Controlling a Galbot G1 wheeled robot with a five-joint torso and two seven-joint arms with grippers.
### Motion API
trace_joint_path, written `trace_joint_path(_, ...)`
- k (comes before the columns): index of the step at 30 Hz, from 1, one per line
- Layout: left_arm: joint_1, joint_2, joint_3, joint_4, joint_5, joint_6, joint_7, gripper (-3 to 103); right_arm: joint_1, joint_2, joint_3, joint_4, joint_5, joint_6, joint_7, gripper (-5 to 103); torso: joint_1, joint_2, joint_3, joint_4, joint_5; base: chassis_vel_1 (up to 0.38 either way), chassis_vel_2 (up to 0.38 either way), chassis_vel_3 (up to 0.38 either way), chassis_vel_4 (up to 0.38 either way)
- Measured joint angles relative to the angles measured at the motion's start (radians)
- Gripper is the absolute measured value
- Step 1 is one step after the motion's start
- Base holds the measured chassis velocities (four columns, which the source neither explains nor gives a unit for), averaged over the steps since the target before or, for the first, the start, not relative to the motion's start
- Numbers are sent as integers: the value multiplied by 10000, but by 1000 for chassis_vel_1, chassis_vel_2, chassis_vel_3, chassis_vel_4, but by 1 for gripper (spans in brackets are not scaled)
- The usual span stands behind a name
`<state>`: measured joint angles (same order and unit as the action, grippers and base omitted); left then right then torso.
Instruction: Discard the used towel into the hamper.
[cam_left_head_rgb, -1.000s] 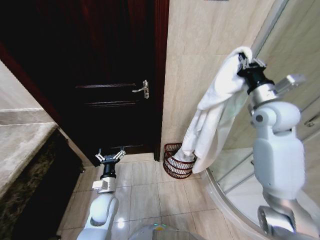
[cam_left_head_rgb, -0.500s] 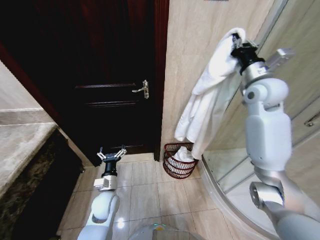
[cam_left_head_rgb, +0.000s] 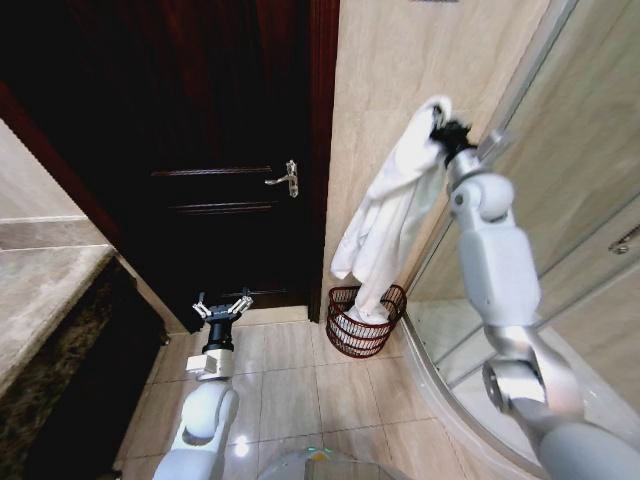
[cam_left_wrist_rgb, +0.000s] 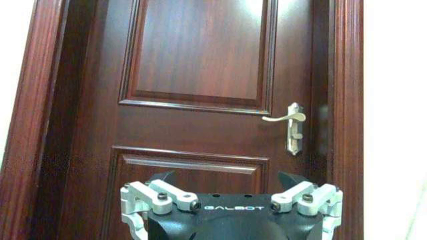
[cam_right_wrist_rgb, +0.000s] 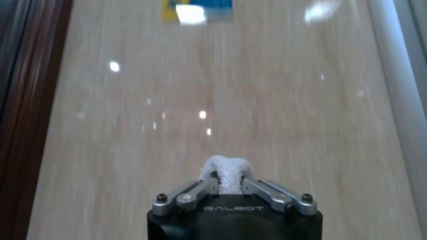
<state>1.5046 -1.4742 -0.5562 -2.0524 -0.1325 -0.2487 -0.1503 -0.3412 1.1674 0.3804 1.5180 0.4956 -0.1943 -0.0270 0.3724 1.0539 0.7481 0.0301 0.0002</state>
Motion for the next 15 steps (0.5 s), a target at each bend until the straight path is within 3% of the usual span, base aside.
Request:
trace_joint_path(6,33,-21,68,67,124,-24,14,100,-1331,170,87,-365,-371,409,-299,3,-1,0,0,0,-1,0,0,0,0)
trace_joint_path(15,62,-104,101,52,249,-81,12,100,-2035,672,-64,-1344,-1059,885,-470,3,-1,0,0,4,-3,0,0,0,0)
